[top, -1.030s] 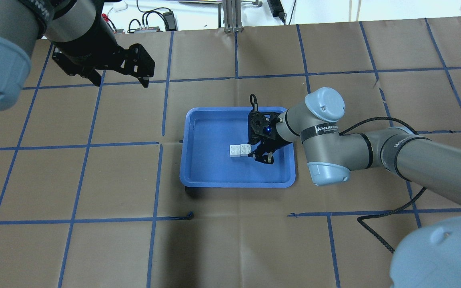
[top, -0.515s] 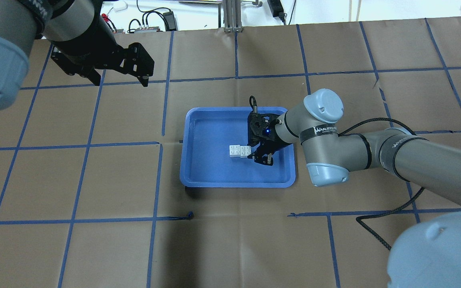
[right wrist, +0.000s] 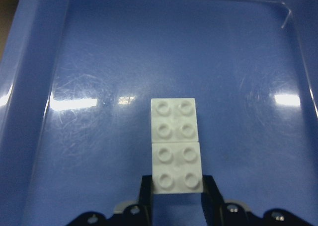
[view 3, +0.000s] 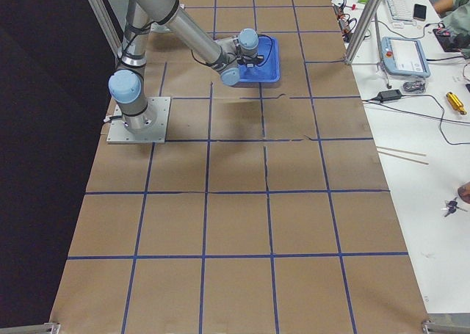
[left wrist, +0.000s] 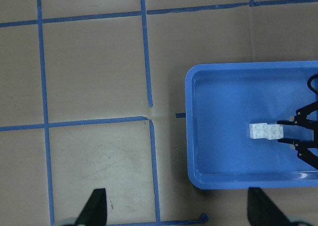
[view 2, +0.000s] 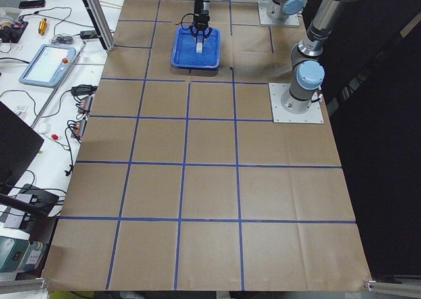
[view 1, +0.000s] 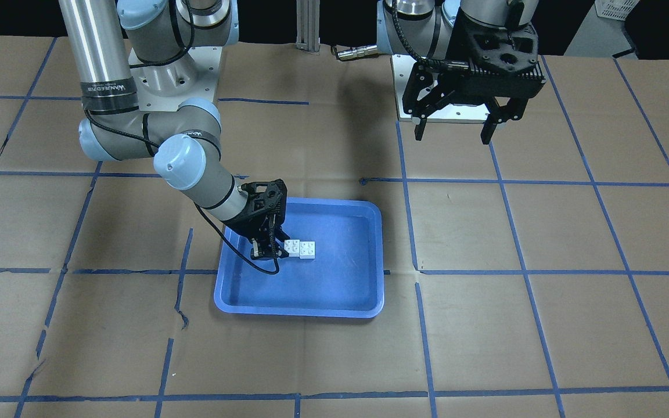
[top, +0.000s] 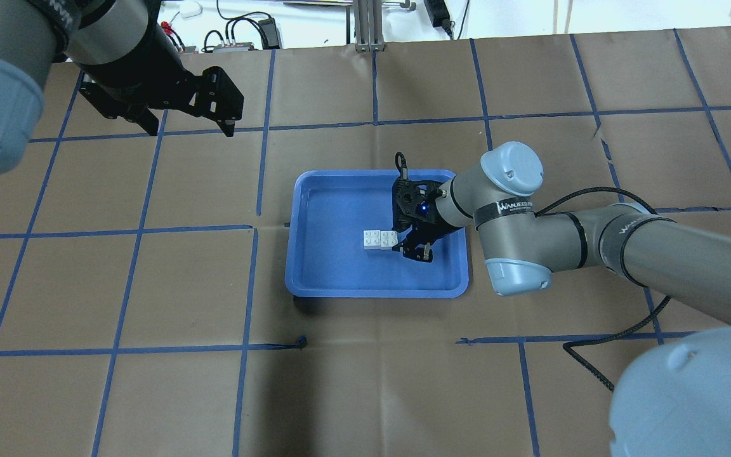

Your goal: Assemble white blocks and place on blue tray

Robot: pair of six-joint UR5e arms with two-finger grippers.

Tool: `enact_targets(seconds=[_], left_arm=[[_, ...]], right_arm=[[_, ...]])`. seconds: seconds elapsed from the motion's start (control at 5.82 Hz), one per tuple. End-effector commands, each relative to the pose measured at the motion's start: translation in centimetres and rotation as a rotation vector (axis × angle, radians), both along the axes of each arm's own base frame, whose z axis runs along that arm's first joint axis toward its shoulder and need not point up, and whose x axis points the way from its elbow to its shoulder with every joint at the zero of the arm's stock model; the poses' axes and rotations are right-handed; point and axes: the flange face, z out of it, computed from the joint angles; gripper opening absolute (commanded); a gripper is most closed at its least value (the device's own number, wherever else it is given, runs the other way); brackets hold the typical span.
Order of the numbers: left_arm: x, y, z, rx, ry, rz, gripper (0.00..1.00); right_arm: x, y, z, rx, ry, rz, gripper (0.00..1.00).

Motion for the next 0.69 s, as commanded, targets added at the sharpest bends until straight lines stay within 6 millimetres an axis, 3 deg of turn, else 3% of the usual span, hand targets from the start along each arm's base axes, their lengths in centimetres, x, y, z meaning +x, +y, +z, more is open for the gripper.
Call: enact_targets(seconds=[0.0,0.52], left_arm=[[0.05,-0.01,0.04,0.0,0.002,0.001,0.99],[0.08,0.08,-0.08,0.011,0.0,0.005,0.99]], right_arm=[[0.03,-0.06,-0.04,0.007,-0.006,-0.023,0.17],[0.02,0.04,0.15,0.022,-0.009,-0.047,0.17]])
